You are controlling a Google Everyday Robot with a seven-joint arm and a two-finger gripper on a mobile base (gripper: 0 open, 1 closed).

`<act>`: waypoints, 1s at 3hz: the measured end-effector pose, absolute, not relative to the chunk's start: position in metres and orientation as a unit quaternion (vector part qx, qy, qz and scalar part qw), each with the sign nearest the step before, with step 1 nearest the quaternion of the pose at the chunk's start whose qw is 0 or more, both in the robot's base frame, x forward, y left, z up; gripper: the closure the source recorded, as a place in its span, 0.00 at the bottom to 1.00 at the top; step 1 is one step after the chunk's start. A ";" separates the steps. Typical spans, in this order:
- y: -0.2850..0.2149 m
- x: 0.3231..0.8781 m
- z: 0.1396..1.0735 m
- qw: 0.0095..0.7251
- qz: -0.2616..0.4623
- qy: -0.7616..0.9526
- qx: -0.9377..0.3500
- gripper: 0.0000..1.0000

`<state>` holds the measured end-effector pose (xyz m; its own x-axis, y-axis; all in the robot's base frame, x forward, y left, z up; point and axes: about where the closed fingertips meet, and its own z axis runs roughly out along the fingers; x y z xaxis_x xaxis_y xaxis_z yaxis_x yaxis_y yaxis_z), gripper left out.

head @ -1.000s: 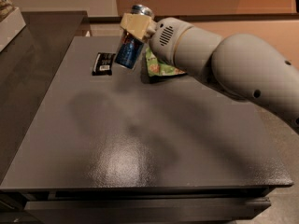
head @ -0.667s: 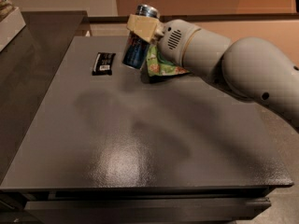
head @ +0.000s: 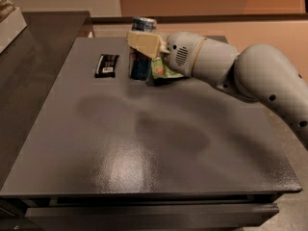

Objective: Place redbull can upright

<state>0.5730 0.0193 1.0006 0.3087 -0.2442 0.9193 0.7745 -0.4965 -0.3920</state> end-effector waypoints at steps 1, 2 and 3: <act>0.031 0.557 0.993 0.435 -0.558 -0.265 -0.655 1.00; 0.039 0.540 0.981 0.411 -0.566 -0.304 -0.646 1.00; 0.043 0.529 0.965 0.398 -0.577 -0.315 -0.640 1.00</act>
Offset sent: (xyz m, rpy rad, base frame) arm -0.0550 0.0268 -0.0392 -0.2380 -0.2346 0.0982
